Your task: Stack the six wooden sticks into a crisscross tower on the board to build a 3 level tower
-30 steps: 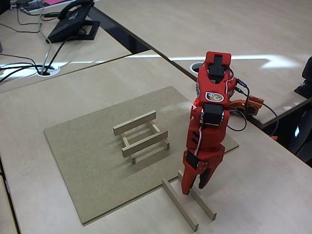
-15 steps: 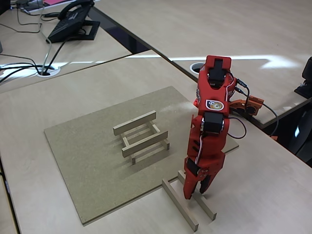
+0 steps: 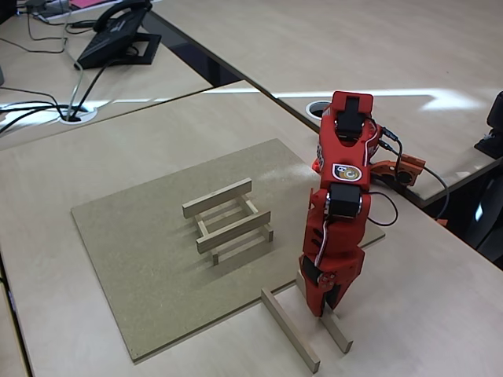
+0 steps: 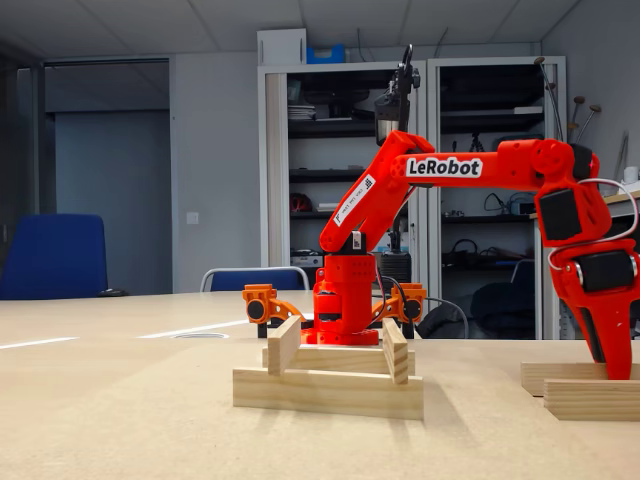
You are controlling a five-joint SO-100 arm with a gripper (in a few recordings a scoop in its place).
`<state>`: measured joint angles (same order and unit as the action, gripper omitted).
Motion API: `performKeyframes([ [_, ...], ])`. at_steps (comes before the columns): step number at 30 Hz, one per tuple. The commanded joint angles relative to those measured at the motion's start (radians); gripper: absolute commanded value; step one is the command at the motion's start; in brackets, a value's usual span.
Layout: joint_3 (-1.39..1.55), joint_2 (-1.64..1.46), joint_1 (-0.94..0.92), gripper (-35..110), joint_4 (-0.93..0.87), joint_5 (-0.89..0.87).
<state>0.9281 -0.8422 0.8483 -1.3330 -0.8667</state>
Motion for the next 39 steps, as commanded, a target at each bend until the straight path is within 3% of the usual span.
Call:
performKeyframes([
  [1,-0.020,-0.017,0.002,0,-0.040,-0.034],
  [10,-0.202,-0.015,-0.011,0,-0.201,-0.117],
  [18,-0.374,-0.087,-0.103,0,-0.411,-0.044],
  [30,-0.202,-0.337,-0.436,0,-0.451,0.310],
  [39,-0.146,-0.342,-0.632,0,-0.462,0.534],
])
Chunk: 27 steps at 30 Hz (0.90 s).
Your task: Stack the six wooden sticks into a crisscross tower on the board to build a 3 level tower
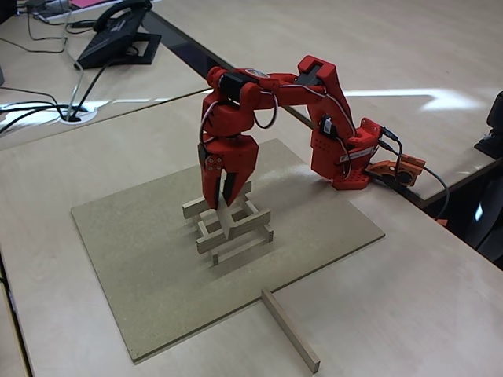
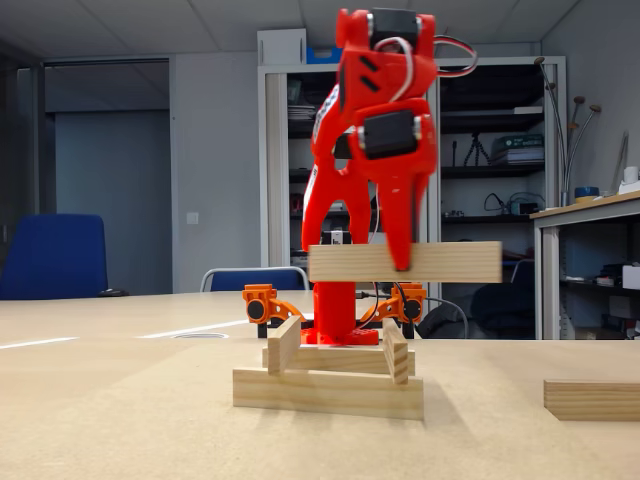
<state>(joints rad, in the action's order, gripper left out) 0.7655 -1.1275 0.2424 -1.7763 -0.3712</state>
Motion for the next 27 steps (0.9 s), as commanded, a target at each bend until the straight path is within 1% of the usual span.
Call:
performKeyframes([
  [1,0.018,-0.052,-0.035,0,-0.018,0.052],
  [8,0.003,0.011,-0.080,0,-0.011,0.126],
  [27,-0.020,0.110,-0.081,0,-0.002,0.158],
])
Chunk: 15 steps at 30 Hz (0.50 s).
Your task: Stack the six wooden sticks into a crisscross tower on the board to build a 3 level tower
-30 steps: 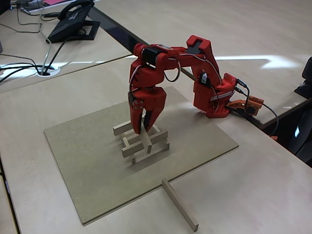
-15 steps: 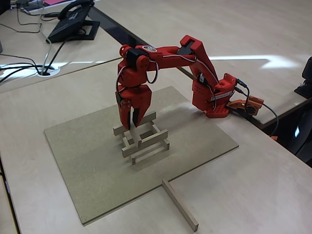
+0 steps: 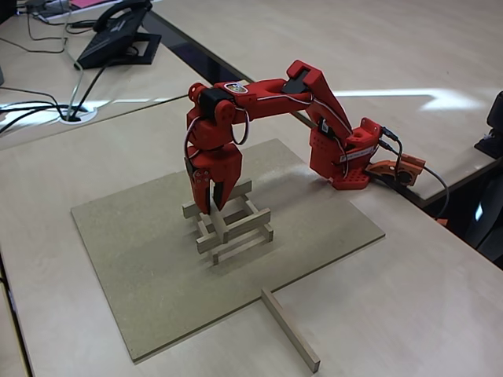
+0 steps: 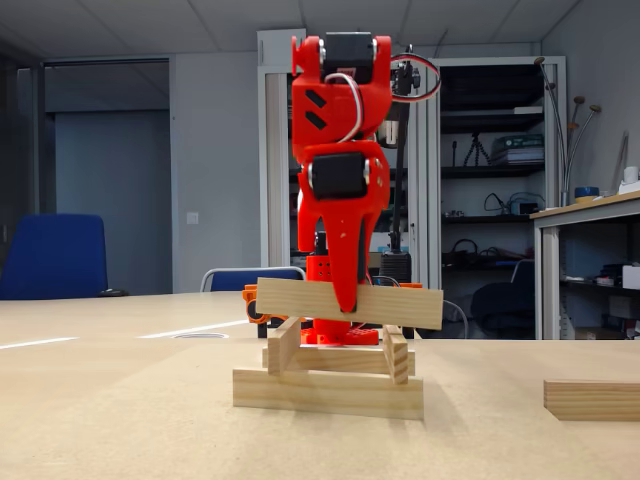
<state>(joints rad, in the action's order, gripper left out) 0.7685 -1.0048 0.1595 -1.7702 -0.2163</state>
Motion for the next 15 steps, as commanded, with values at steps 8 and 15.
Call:
performKeyframes([
  [8,-0.092,0.034,-0.012,0,-0.006,0.021],
  [15,-0.104,0.054,-0.014,0,-0.006,0.021],
])
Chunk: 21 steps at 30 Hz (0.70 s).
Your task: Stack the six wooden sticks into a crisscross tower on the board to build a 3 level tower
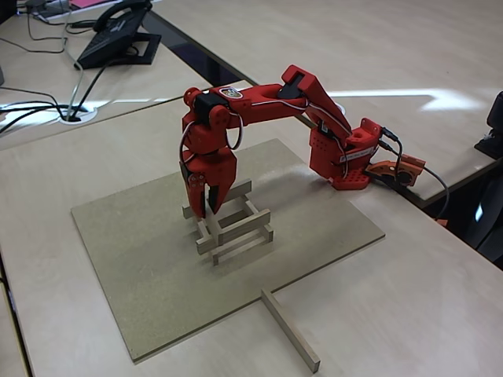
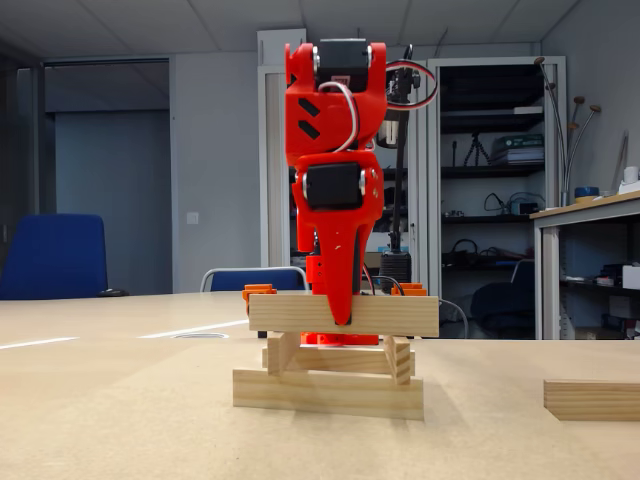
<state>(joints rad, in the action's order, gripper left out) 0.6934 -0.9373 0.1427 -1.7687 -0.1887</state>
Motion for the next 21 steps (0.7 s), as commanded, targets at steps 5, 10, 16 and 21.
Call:
performKeyframes([
  [5,-0.014,-0.017,0.012,4,-0.003,-0.035],
  [10,0.000,-0.025,0.028,18,-0.005,-0.049],
  [16,0.025,-0.037,0.040,26,-0.006,-0.052],
  [21,0.032,-0.058,0.049,29,-0.002,-0.067],
])
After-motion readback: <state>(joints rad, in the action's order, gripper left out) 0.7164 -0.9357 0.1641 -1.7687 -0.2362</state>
